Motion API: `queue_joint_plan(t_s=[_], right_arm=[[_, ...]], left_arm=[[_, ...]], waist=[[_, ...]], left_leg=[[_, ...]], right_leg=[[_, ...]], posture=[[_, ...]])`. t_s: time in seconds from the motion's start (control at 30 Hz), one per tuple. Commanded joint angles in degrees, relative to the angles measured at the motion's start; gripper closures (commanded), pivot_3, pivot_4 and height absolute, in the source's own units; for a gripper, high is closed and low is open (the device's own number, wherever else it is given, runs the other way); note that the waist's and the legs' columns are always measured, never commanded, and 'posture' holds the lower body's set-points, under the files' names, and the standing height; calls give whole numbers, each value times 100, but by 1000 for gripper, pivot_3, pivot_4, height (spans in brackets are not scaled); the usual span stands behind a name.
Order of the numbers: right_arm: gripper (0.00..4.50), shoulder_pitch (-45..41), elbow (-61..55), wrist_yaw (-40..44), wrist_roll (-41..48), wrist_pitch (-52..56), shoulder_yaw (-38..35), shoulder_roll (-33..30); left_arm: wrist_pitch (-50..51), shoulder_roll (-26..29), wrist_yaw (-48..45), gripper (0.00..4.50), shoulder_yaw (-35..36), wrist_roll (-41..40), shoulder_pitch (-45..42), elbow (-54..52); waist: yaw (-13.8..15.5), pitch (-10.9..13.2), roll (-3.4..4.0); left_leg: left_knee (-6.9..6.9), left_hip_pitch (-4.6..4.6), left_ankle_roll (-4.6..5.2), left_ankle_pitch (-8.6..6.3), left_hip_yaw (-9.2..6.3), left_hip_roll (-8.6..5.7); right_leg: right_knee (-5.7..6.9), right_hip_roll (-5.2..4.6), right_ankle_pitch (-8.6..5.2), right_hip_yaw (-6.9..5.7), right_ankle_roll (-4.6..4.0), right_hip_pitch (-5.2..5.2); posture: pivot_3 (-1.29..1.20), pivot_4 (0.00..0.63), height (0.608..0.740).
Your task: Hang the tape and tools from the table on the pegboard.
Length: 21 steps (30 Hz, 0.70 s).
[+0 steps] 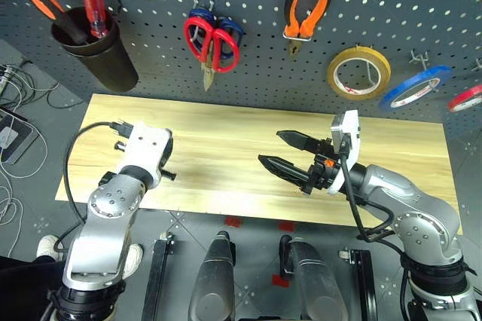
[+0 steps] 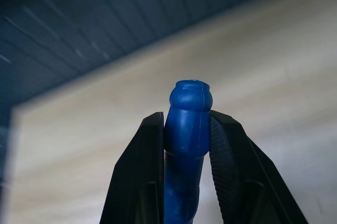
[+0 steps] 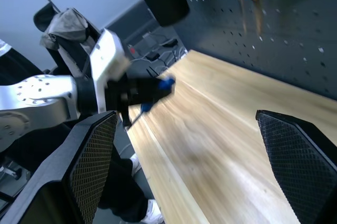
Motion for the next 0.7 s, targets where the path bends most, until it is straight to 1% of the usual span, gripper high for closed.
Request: queue_joint_plan(t_s=[0.03,0.17,0.3,0.4,0.53,0.6,0.7], right_arm=[[0,-122,-261,-66,265,-157,-153,157],[0,-332,-249,-317,400,-182,-375,297],[0,-751,-148,-581,415,-271,-439,547],[0,-1096,21,-736,290,-409,-422,791],[0,-1382,190,-873,145,-573,-387,1026],[0,-1521,271,-910,-8,-711,-294,1154],[0,-1644,326,-982,-117,-803,-239,1270]], left_arm=[[-550,-53,424,3652,15,462,-259,-398],[-1009,48,654,3652,126,774,-994,-304],[-1353,147,764,3652,205,933,-1814,80],[-1630,197,812,3652,260,946,-2513,608],[-2023,178,885,3652,289,916,-3223,1315],[-2362,119,1038,3652,297,903,-3605,1842],[-2807,91,1188,3652,302,891,-3946,2412]], waist=[[28,-98,0],[141,-297,-23],[161,-474,-34],[161,-600,-42],[152,-722,-48],[147,-753,-54],[141,-774,-54]], left_leg=[[0,0,-3,2,0,-1],[1,0,-5,3,1,-7],[-4,-1,-6,3,2,-8],[-1,0,-5,4,3,-9],[-2,1,-5,4,4,-10],[-1,1,-5,4,6,-10],[1,3,-4,4,6,-10]], right_leg=[[1,1,1,0,-1,-1],[0,10,2,-1,-1,0],[-29,13,9,-2,-1,9],[-28,17,13,-2,-2,11],[-32,20,13,-3,-2,14],[-32,20,13,-2,-2,14],[-27,21,13,-1,-3,14]], posture=[[206,243,740],[211,210,740],[212,181,740],[211,167,740],[205,155,740],[203,152,740],[192,153,740]])
